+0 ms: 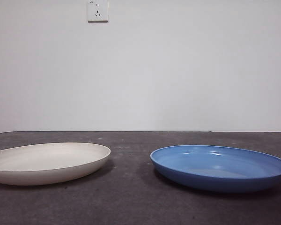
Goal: Pick up the white plate, put it on the blue plate, put it on desk
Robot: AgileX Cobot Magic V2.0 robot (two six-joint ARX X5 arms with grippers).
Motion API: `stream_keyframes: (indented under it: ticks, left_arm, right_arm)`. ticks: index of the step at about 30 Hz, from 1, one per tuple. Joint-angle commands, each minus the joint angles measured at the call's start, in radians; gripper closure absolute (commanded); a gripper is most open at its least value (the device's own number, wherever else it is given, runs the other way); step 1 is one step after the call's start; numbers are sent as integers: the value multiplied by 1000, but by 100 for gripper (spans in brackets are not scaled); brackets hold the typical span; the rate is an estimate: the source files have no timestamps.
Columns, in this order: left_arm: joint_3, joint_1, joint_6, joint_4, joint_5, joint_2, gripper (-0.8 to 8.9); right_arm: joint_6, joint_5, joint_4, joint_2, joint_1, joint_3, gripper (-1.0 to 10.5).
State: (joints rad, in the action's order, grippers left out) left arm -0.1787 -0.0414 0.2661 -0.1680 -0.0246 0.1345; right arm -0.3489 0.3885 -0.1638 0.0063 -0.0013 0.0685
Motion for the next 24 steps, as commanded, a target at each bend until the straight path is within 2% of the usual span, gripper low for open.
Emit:
stream_keyframes:
  ticks: [1, 7, 11, 13, 16, 19, 24]
  left_arm:
    - [-54, -4, 40, 18, -2, 52, 795]
    - [-204, -22, 38, 15, -2, 211, 795]
    - [-322, -41, 32, 1, 20, 330, 795]
    - [-370, -51, 32, -1, 44, 378, 795]
    - [-441, -74, 34, -14, 84, 454, 794]
    - [-509, -100, 33, -53, 109, 521, 795]
    - [-604, -139, 32, -117, 156, 609, 795]
  right_arm:
    - [-18, 51, -39, -2, -1, 12, 936]
    - [-22, 57, -41, -2, -1, 12, 936]
    - [-85, 56, -26, -2, -1, 12, 936]
    - [-92, 56, -13, -1, -1, 14, 936]
    - [-92, 55, 50, 16, -1, 41, 936]
    - [-92, 5, 143, 66, -1, 99, 936]
    - [-35, -4, 248, 205, -1, 231, 936]
